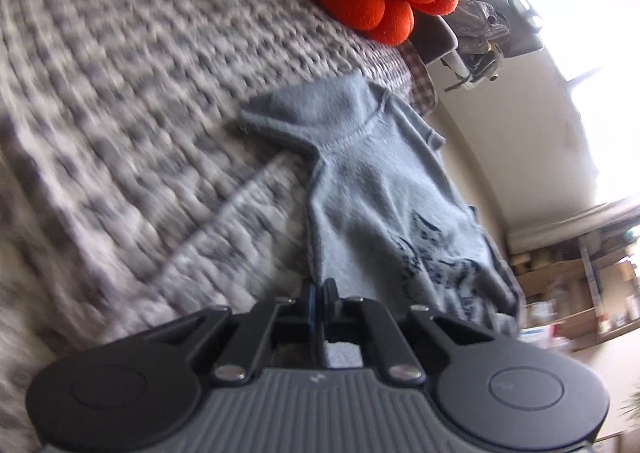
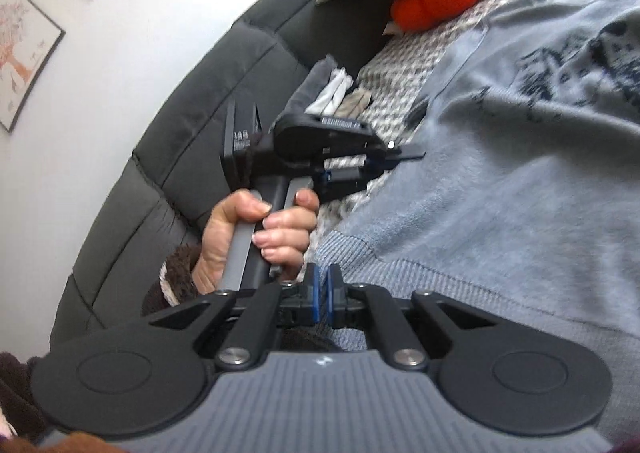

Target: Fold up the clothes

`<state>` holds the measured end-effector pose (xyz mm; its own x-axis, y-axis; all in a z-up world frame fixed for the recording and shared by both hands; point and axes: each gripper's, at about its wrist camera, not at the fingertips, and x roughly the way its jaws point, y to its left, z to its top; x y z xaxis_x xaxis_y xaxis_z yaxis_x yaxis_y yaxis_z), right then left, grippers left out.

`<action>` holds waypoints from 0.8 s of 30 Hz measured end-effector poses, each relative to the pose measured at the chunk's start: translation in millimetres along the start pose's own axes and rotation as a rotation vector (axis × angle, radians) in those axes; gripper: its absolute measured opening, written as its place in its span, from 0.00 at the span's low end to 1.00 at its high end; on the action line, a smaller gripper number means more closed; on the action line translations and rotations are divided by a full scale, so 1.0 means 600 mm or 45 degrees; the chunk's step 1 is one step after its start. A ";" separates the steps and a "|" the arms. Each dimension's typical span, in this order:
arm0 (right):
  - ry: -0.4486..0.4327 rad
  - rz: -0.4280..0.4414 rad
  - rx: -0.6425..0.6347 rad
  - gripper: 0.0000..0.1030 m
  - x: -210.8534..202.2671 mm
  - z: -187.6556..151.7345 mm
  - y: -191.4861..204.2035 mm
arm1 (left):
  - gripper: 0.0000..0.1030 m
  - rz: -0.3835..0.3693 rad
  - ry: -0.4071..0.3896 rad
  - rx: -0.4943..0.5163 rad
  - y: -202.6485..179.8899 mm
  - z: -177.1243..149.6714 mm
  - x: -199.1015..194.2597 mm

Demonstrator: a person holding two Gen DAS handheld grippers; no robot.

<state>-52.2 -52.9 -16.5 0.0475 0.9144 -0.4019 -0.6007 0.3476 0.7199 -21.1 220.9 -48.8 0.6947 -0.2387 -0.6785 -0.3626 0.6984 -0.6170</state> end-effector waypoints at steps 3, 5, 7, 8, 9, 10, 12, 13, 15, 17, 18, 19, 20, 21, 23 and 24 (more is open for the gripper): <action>0.062 0.006 -0.024 0.05 0.030 -0.001 0.009 | 0.03 0.053 -0.033 0.055 0.004 0.006 -0.014; 0.102 0.008 -0.036 0.05 0.049 -0.003 0.014 | 0.03 0.086 -0.051 0.090 0.006 0.008 -0.020; 0.141 0.007 -0.040 0.05 0.069 -0.004 0.015 | 0.03 0.120 -0.065 0.125 0.006 0.010 -0.023; 0.160 0.004 -0.040 0.05 0.079 -0.005 0.015 | 0.03 0.135 -0.067 0.138 0.005 0.011 -0.022; 0.179 0.003 -0.039 0.04 0.089 -0.006 0.015 | 0.03 0.148 -0.069 0.149 0.005 0.012 -0.022; 0.199 0.003 -0.035 0.04 0.099 -0.006 0.014 | 0.03 0.162 -0.067 0.163 0.004 0.012 -0.022; 0.237 -0.014 -0.040 0.04 0.119 -0.009 0.014 | 0.03 0.188 -0.060 0.186 0.003 0.011 -0.020; 0.256 -0.028 -0.043 0.04 0.129 -0.011 0.011 | 0.03 0.203 -0.057 0.200 0.001 0.010 -0.017; 0.292 -0.058 -0.036 0.04 0.148 -0.014 0.005 | 0.03 0.225 -0.053 0.229 -0.002 0.008 -0.013; 0.320 -0.104 -0.031 0.05 0.164 -0.016 -0.004 | 0.04 0.243 -0.052 0.256 -0.006 0.006 -0.010; 0.332 -0.130 -0.027 0.05 0.171 -0.017 -0.009 | 0.05 0.251 -0.051 0.272 -0.008 0.004 -0.008; 0.342 -0.159 -0.025 0.05 0.176 -0.018 -0.015 | 0.07 0.262 -0.053 0.290 -0.009 0.003 -0.007; 0.352 -0.189 -0.023 0.06 0.180 -0.019 -0.020 | 0.07 0.267 -0.056 0.296 -0.010 0.002 -0.007; 0.364 -0.202 -0.018 0.08 0.183 -0.021 -0.025 | 0.07 0.268 -0.061 0.298 -0.010 0.002 -0.007; 0.372 -0.205 -0.014 0.09 0.182 -0.022 -0.029 | 0.12 0.273 -0.079 0.298 -0.011 0.001 -0.010; 0.375 -0.205 -0.012 0.11 0.181 -0.023 -0.031 | 0.16 0.277 -0.095 0.293 -0.010 0.002 -0.013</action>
<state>-46.9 37.0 -81.1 -0.0893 0.7480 -0.6576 -0.6118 0.4798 0.6289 -23.8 219.1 -39.1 0.6629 -0.0231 -0.7483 -0.3637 0.8637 -0.3488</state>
